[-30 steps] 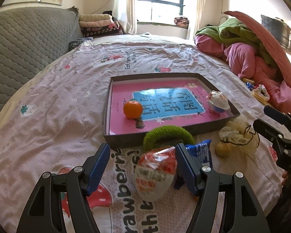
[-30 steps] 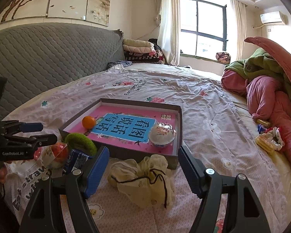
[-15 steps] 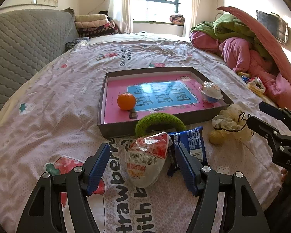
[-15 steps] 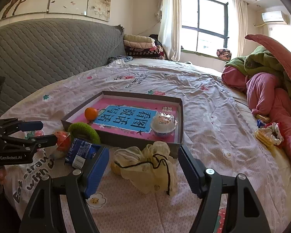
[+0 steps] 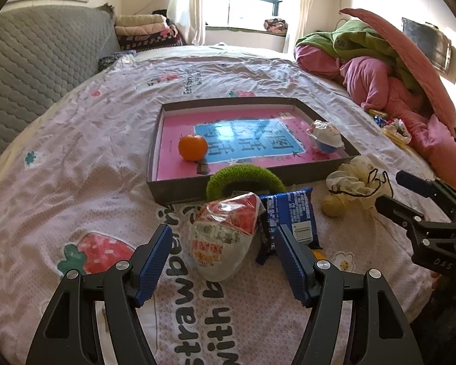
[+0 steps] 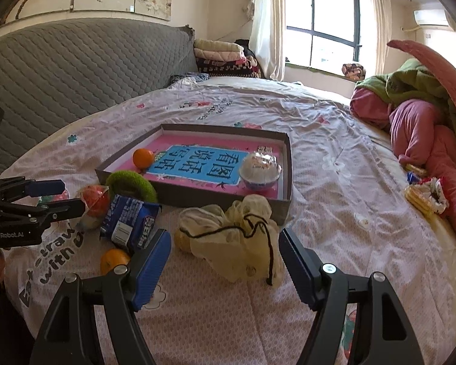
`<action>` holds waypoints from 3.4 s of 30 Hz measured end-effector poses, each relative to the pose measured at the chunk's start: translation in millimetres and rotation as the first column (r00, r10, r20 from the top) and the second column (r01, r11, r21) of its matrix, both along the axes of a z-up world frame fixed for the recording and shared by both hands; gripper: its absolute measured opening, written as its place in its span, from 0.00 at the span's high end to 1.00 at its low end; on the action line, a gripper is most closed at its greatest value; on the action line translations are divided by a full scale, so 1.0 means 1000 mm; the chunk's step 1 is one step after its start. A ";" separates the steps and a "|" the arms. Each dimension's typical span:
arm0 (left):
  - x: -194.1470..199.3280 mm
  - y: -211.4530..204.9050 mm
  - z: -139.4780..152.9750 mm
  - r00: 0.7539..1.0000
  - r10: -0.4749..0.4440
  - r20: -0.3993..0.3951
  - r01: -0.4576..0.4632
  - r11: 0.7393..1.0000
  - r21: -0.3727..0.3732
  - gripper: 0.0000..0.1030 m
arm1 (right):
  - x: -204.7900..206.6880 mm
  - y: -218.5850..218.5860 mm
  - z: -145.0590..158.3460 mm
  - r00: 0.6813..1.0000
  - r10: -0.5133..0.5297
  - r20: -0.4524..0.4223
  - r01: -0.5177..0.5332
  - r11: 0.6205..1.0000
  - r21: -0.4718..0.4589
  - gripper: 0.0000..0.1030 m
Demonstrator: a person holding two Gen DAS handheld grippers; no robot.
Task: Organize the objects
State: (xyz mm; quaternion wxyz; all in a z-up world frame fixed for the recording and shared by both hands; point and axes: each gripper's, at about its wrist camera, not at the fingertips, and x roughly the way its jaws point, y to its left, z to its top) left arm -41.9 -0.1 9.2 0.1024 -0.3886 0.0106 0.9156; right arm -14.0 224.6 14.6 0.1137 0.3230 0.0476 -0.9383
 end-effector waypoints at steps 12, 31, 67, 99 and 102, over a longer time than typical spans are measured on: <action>0.007 0.005 -0.009 1.000 -0.001 0.025 0.002 1.000 -0.021 0.31 | 0.002 0.002 -0.011 0.999 -0.018 0.045 0.017 1.000 0.007 0.29; -0.005 -0.001 -0.029 0.999 0.023 0.034 -0.022 0.999 -0.043 0.31 | -0.011 0.010 -0.028 0.998 -0.050 0.049 0.046 0.997 0.065 0.29; -0.027 -0.003 -0.039 0.999 -0.013 0.029 0.012 0.998 0.061 0.50 | -0.026 0.027 -0.025 0.998 0.056 0.027 -0.050 0.981 -0.190 0.77; 0.008 -0.003 0.002 0.986 0.011 -0.165 -0.001 0.998 0.058 0.50 | 0.010 -0.017 -0.001 0.976 0.182 -0.120 -0.196 0.973 -0.123 0.79; 0.008 -0.003 0.002 0.986 0.012 -0.167 -0.003 0.998 0.059 0.50 | 0.009 -0.015 -0.001 0.976 0.180 -0.126 -0.196 0.972 -0.132 0.79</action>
